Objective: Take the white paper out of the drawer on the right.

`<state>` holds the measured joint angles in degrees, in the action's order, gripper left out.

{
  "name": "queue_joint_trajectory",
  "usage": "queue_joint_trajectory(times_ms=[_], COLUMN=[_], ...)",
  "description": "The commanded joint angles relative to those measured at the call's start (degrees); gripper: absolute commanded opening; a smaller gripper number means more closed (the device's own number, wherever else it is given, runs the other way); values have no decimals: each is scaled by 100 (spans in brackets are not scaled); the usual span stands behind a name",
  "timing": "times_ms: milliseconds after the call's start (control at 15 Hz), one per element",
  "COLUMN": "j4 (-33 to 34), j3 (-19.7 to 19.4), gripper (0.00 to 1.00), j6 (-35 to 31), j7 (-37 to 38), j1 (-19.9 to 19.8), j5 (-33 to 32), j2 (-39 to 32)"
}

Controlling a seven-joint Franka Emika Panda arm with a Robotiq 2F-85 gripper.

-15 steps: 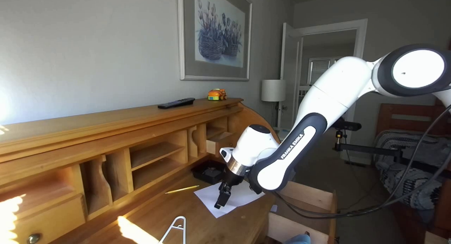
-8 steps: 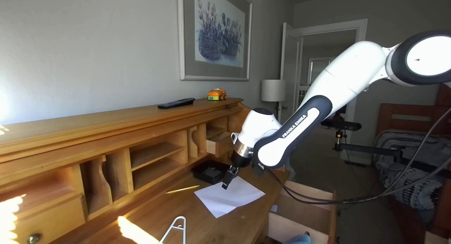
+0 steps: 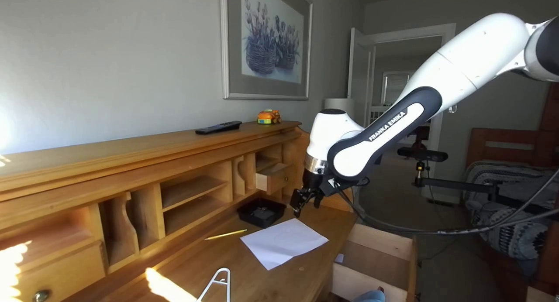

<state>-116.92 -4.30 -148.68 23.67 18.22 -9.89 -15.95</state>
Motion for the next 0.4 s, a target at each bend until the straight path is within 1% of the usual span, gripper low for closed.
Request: queue_joint_trajectory(times_ms=[0,133,333], j4=[-72,-218,-298], j3=[257,354,371], gripper=[100,100,100], j6=[274,517,538], j7=[159,262,303], j1=[-223,-271,-290], j5=[-17,45,58], j2=[137,337,402])
